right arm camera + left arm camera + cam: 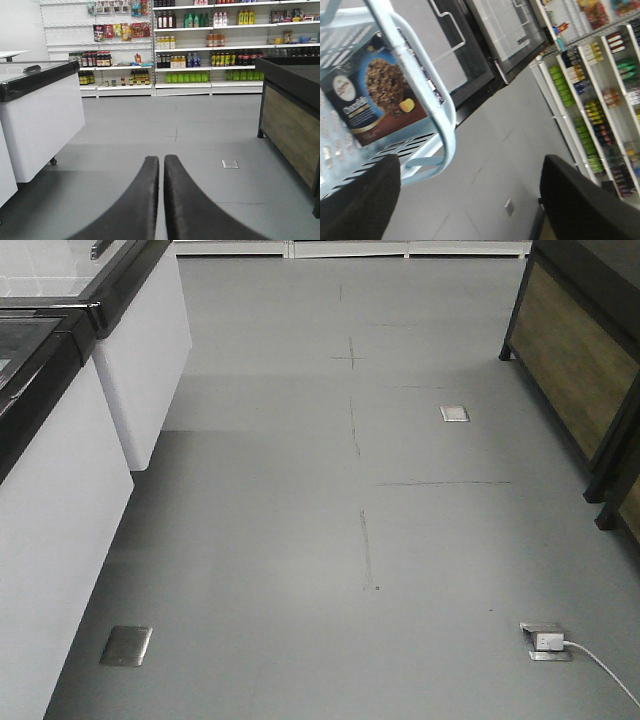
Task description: Left arm holds basket, right arm returns cookies
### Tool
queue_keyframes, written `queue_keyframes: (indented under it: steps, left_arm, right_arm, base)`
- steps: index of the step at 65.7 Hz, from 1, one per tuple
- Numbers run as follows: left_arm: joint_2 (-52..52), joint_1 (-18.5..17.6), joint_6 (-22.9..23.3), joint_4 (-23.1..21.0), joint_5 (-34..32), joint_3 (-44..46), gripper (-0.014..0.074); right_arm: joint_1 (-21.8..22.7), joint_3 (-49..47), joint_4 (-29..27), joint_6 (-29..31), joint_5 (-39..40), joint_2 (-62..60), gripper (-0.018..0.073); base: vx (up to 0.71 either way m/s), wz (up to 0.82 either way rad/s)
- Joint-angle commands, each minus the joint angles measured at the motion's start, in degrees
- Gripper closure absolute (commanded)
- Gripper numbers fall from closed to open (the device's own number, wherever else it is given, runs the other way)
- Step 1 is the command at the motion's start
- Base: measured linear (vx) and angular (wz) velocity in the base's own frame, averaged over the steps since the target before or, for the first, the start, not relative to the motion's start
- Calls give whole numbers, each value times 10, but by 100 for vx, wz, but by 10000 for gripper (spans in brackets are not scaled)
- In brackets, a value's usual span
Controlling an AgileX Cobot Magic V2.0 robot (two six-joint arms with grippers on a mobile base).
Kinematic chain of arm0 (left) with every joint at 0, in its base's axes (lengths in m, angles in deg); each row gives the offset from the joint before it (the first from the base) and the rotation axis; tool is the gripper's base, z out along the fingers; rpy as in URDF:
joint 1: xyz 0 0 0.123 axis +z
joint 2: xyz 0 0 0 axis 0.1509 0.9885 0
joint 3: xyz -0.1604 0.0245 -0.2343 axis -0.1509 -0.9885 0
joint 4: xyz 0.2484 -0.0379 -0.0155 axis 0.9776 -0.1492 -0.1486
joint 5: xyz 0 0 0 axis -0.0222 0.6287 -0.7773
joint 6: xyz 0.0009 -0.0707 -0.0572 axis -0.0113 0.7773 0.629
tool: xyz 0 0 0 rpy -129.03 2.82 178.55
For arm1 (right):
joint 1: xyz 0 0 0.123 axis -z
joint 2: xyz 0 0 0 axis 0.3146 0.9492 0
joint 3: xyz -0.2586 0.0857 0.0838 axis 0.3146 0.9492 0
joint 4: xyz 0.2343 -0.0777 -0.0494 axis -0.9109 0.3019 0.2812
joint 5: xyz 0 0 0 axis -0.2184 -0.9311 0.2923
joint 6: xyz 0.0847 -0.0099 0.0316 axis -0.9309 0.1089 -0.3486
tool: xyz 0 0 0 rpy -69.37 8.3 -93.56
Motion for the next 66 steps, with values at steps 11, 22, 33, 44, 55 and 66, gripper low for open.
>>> queue_keyframes:
  steps: [11, 22, 33, 44, 55, 66]
  left_arm:
    - [35, 1, -54, -125, -3, 17, 41]
    - [61, 1, -60, -148, -8, 17, 41]
    - [89, 1, -69, -208, -9, 17, 41]
    - [116, -1, -77, -246, -11, 17, 41]
    - [142, -1, -99, -301, -11, 17, 41]
    - [166, -6, -100, -346, -3, 17, 80]
  right_arm:
    - [0, 11, 4, 2, 40, -8, 570]
    - [0, 11, 4, 2, 40, -8, 570]
    - [0, 11, 4, 2, 40, -8, 570]
    - [1, 11, 4, 2, 40, -8, 570]
    - [1, 11, 4, 2, 40, -8, 570]
    - [1, 11, 4, 2, 40, -8, 570]
  base:
    - [0, 0]
    - [0, 0]
    - [0, 0]
    - [0, 0]
    - [0, 0]
    - [0, 0]
